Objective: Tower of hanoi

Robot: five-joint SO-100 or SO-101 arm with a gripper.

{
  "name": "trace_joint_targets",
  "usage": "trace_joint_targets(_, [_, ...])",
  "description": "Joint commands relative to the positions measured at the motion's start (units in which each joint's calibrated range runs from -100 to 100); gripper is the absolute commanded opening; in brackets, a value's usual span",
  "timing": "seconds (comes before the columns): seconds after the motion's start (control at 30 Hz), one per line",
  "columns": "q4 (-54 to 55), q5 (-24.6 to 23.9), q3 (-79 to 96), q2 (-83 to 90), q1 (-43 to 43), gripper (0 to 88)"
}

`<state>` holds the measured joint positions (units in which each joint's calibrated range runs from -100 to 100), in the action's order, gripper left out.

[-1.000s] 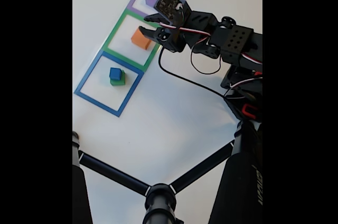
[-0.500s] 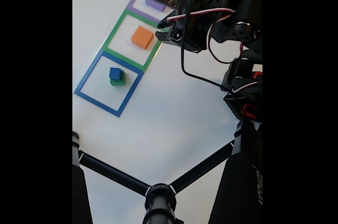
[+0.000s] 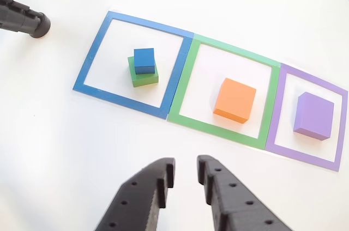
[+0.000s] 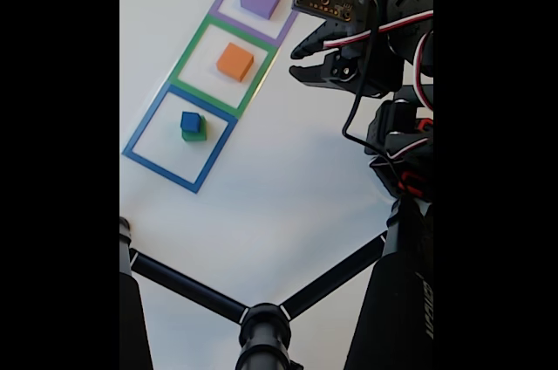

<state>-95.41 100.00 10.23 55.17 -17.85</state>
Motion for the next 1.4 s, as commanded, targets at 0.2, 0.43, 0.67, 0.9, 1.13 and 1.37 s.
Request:
trace_joint_targets(0.2, [3.42, 0.00, 2.77, -0.39, -3.73, 2.1])
trace_joint_targets(0.43, [25.85, 0.00, 24.87, 0.99, -1.62, 21.0])
trace_joint_targets(0.67, [54.76, 0.00, 44.96, 0.66, -0.08, 34.8])
trace_joint_targets(0.9, [88.20, 0.00, 64.32, -2.73, 2.89, 42.5])
trace_joint_targets(1.13, [114.19, 0.00, 72.59, -16.29, 4.04, 42.2])
trace_joint_targets(1.37, [132.98, 0.00, 71.96, -34.62, 3.75, 41.2])
